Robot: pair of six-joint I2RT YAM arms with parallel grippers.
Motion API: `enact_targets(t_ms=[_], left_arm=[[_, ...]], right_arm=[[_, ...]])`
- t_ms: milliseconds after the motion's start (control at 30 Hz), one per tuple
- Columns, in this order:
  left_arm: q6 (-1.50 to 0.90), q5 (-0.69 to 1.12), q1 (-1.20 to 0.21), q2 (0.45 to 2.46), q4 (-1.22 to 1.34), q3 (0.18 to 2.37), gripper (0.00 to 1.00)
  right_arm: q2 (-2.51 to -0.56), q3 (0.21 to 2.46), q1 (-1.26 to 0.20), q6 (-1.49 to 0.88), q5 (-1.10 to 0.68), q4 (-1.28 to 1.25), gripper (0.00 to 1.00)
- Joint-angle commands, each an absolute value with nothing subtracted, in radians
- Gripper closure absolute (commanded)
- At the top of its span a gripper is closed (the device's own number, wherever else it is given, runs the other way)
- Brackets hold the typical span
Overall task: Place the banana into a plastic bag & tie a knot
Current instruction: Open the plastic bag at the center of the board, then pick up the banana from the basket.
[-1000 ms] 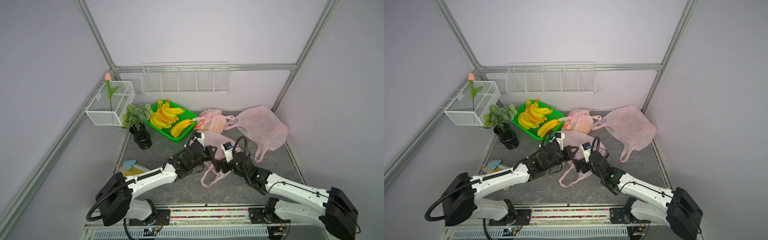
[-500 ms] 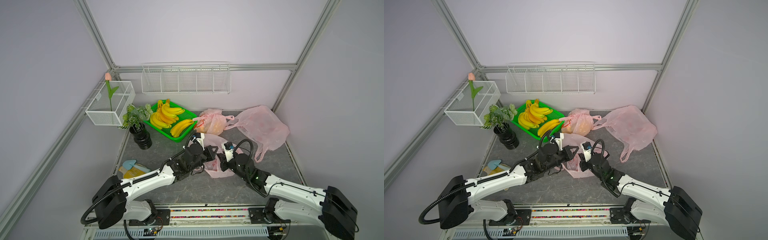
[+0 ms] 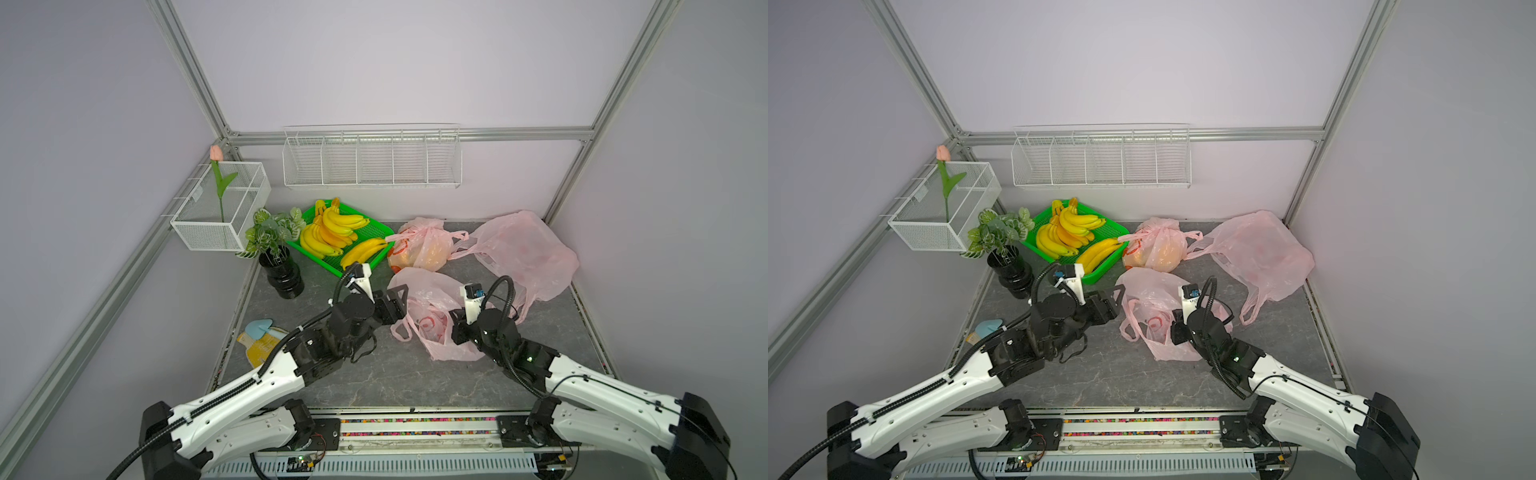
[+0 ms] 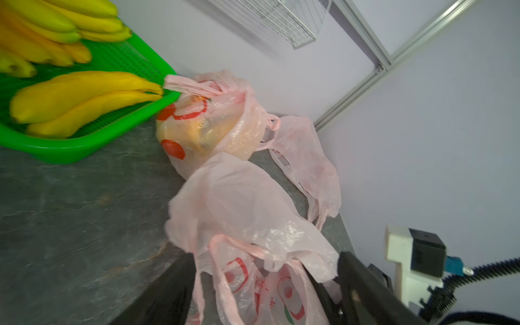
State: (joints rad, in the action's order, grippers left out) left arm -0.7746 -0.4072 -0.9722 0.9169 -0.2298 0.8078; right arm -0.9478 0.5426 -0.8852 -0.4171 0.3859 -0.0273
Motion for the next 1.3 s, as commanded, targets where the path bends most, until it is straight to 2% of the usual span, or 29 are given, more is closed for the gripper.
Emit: enact_targets(t_ms=[0, 133, 200, 333, 533, 867, 1100, 1267], left_arm=[[-0.717, -0.508, -0.896, 0.857, -0.373, 0.776, 0.1], [-0.593, -0.478, -0.746, 0.938, -0.445, 0.882, 0.03], [-0.516, -0.497, -0.694, 1.048, -0.474, 0.973, 0.0], [-0.354, -0.478, -0.573, 1.324, -0.541, 1.184, 0.0], [-0.199, -0.429, -0.44, 1.637, -0.663, 1.465, 0.06], [-0.087, -0.315, -0.341, 2.006, -0.818, 1.731, 0.18], [-0.083, -0.242, -0.331, 2.121, -0.821, 1.783, 0.23], [-0.085, -0.156, -0.331, 2.166, -0.808, 1.792, 0.37]], right_arm=[[-0.908, 0.594, -0.866, -0.507, 0.407, 0.111, 0.93], [-0.869, 0.62, -0.78, -0.566, 0.307, 0.21, 0.93], [-0.849, 0.619, -0.737, -0.584, 0.253, 0.233, 0.93], [-0.807, 0.605, -0.708, -0.576, 0.215, 0.249, 0.93], [-0.77, 0.598, -0.694, -0.547, 0.199, 0.289, 0.93], [-0.754, 0.575, -0.654, -0.517, 0.177, 0.284, 0.92], [-0.765, 0.565, -0.632, -0.504, 0.157, 0.277, 0.92], [-0.766, 0.552, -0.626, -0.511, 0.15, 0.267, 0.92]])
